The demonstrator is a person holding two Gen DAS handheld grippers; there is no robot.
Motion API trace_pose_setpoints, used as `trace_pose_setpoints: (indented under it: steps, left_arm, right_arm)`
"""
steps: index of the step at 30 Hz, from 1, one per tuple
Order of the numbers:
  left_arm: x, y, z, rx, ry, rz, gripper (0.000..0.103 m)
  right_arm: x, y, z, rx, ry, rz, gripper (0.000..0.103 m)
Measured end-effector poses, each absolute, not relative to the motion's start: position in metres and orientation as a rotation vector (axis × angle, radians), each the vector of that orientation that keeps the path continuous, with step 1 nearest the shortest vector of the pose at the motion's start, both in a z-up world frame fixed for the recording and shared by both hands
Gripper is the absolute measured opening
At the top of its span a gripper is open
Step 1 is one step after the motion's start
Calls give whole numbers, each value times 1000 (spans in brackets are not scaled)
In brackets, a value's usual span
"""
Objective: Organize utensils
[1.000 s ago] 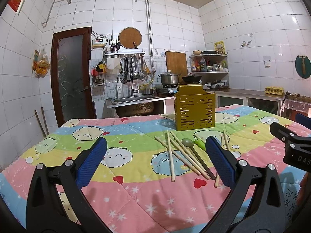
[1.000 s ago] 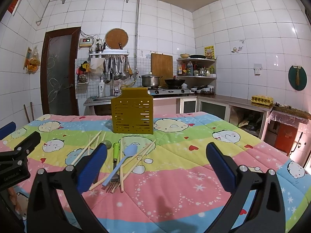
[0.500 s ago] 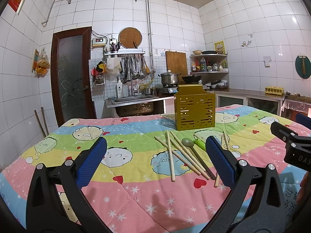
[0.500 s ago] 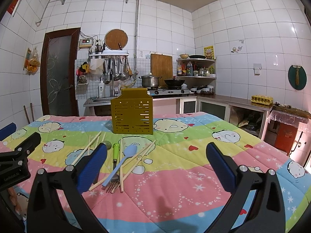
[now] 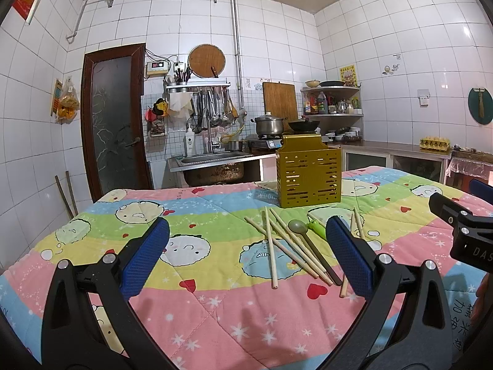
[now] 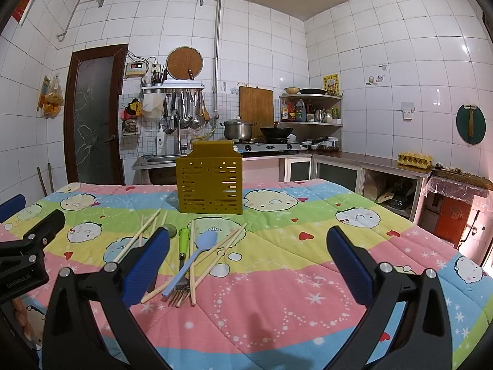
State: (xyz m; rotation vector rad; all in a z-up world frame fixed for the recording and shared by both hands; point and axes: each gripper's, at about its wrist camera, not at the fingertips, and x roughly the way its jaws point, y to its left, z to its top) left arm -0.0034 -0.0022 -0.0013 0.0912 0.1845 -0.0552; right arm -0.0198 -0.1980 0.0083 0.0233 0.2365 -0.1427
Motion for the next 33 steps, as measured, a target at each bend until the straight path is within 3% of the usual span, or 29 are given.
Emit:
trace_pose_setpoints:
  steps: [33]
  left_arm:
    - [-8,-2,3,95,165,-44,98]
  right_arm:
    - [-25,-201,11,6,197,-157,99]
